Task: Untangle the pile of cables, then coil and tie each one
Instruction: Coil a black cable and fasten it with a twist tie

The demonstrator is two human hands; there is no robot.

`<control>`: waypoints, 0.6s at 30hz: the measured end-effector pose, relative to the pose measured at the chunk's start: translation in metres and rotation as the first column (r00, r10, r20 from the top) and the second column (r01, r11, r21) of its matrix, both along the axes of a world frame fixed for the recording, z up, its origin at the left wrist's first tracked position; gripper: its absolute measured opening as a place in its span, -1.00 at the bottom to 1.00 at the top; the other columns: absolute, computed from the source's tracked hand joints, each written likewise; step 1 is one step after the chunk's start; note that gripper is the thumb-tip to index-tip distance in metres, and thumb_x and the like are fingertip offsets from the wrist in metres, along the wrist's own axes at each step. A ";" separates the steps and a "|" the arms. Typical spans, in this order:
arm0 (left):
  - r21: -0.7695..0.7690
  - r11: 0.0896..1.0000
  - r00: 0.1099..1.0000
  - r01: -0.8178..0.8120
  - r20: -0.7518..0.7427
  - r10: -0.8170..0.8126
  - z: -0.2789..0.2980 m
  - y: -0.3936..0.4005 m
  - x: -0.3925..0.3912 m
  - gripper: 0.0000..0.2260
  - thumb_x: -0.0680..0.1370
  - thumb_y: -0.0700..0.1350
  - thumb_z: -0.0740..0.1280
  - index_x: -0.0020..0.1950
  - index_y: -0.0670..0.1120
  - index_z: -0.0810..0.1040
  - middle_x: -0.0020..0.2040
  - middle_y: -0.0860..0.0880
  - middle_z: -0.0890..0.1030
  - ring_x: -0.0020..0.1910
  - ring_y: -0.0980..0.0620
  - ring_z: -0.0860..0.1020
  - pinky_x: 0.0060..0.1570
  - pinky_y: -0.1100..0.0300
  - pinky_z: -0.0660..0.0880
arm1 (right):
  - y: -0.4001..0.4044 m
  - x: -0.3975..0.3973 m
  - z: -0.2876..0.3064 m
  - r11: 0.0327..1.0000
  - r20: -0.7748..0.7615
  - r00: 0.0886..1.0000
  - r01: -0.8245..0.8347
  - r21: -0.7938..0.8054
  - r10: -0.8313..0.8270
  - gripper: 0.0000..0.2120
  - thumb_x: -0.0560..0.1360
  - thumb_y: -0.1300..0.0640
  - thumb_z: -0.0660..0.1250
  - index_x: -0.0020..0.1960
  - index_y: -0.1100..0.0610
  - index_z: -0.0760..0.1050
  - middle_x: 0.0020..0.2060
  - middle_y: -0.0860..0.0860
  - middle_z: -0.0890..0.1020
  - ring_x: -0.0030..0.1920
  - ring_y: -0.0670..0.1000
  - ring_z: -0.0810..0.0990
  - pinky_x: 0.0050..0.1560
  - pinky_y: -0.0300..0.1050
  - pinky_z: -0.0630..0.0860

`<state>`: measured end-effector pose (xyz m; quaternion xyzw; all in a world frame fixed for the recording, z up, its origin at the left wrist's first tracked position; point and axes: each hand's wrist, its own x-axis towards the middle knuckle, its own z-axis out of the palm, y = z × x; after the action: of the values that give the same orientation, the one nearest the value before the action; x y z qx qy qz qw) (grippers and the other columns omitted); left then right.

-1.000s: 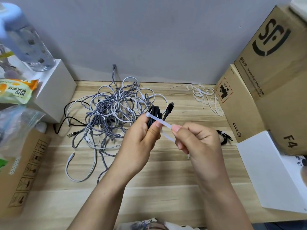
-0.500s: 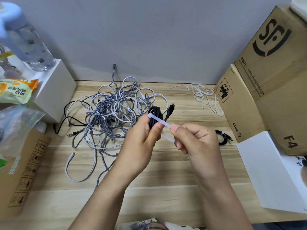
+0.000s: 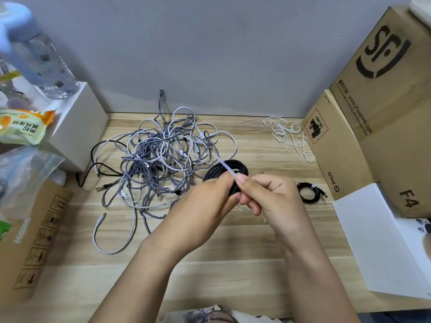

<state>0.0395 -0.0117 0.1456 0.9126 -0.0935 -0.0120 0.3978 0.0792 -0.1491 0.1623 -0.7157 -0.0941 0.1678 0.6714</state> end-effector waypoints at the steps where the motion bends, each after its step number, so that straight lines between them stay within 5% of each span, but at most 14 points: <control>1: 0.011 1.000 1.000 0.019 -0.007 -0.019 0.000 0.000 0.000 -0.93 0.58 0.07 0.11 -0.07 0.13 0.24 -0.09 0.03 0.58 -0.11 -0.05 0.53 -0.12 -0.01 0.47 | -0.001 0.000 0.000 0.999 0.004 1.000 -0.009 -0.034 0.009 -0.64 0.41 0.04 0.36 -0.52 0.14 0.49 -0.66 -0.03 0.37 -0.55 -0.12 0.33 -0.41 -0.32 0.33; 6: -0.010 0.999 0.999 0.041 -0.007 -0.041 -0.003 0.005 0.000 -0.91 0.60 0.04 0.17 0.04 0.06 0.37 -0.26 0.17 0.46 -0.27 0.12 0.43 -0.26 0.19 0.33 | -0.002 0.000 -0.004 0.987 0.138 0.987 0.098 -0.127 -0.080 -0.83 0.37 0.13 0.49 -0.33 0.01 0.53 -0.51 -0.10 0.47 -0.49 -0.19 0.35 -0.39 -0.32 0.32; 11: -0.122 0.976 0.982 0.181 -0.023 -0.185 -0.001 -0.001 0.000 -0.57 0.58 0.03 0.14 0.45 0.02 0.22 -0.10 0.36 0.44 -0.16 0.44 0.40 -0.14 0.52 0.30 | 0.001 0.003 0.000 0.958 0.306 0.951 0.128 -0.257 -0.045 -0.91 0.32 -0.06 0.36 -0.36 -0.16 0.54 -0.37 -0.12 0.43 -0.34 -0.20 0.42 -0.29 -0.41 0.28; 15: -0.188 0.966 0.982 0.177 -0.029 -0.186 -0.008 -0.003 0.001 -0.66 0.58 -0.02 0.15 0.34 -0.06 0.33 -0.13 0.44 0.41 -0.18 0.52 0.37 -0.15 0.58 0.28 | 0.001 0.003 -0.001 0.970 0.381 0.924 0.113 -0.217 -0.023 -0.86 0.37 0.07 0.34 -0.32 -0.13 0.47 -0.35 -0.15 0.45 -0.28 -0.23 0.43 -0.23 -0.42 0.29; 18: -0.271 0.951 0.987 0.152 -0.018 -0.162 -0.015 -0.003 0.002 -0.78 0.59 -0.01 0.17 0.16 -0.09 0.41 -0.15 0.43 0.51 -0.18 0.54 0.41 -0.18 0.54 0.33 | 0.002 0.000 -0.004 0.971 0.430 0.902 0.125 -0.205 -0.026 -0.89 0.39 -0.02 0.30 -0.29 -0.13 0.42 -0.30 -0.24 0.48 -0.21 -0.16 0.41 -0.14 -0.30 0.31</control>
<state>0.0417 -0.0149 0.1311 0.8396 -0.1586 -0.0489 0.5173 0.0791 -0.1474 0.1583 -0.8103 -0.1900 -0.0083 0.5542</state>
